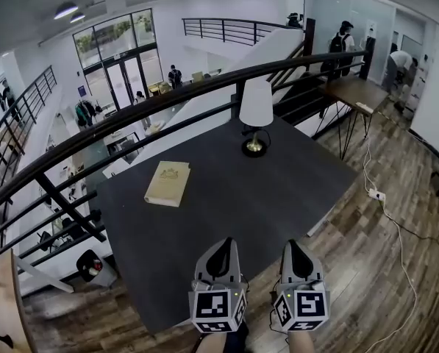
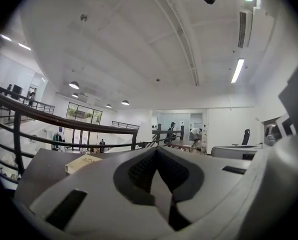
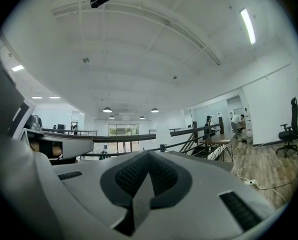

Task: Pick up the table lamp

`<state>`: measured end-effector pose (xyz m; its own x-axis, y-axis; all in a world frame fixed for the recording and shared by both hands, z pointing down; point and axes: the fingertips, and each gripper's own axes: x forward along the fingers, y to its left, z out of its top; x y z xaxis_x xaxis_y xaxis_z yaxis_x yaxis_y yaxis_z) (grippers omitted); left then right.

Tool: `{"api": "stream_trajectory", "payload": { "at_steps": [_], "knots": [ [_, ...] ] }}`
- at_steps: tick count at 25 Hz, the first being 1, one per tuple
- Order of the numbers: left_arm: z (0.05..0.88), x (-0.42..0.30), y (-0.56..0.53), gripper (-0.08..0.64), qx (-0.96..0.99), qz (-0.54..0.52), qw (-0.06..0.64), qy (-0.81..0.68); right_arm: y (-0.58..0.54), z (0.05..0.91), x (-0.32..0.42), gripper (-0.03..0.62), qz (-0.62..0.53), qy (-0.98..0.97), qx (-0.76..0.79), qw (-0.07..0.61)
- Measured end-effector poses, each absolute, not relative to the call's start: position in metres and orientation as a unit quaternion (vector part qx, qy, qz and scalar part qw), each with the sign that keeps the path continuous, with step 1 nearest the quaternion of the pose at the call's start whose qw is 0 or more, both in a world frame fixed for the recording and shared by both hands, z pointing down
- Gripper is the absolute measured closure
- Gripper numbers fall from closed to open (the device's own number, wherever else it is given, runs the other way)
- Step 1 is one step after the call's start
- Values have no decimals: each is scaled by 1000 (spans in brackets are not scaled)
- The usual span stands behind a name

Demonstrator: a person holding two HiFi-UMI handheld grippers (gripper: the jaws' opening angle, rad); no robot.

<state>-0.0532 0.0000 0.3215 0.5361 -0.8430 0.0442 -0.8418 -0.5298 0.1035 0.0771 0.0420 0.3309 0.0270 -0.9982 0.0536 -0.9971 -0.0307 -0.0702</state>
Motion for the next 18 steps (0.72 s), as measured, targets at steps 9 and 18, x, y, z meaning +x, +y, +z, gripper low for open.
{"api": "stream_trajectory", "payload": {
  "at_steps": [9, 18],
  "knots": [
    [324, -46, -60, 540, 878, -8, 59, -475, -16, 333, 89, 600, -46, 687, -725, 5],
    [322, -41, -101, 540, 881, -11, 58, -469, -57, 332, 87, 600, -44, 687, -725, 7]
  ]
}}
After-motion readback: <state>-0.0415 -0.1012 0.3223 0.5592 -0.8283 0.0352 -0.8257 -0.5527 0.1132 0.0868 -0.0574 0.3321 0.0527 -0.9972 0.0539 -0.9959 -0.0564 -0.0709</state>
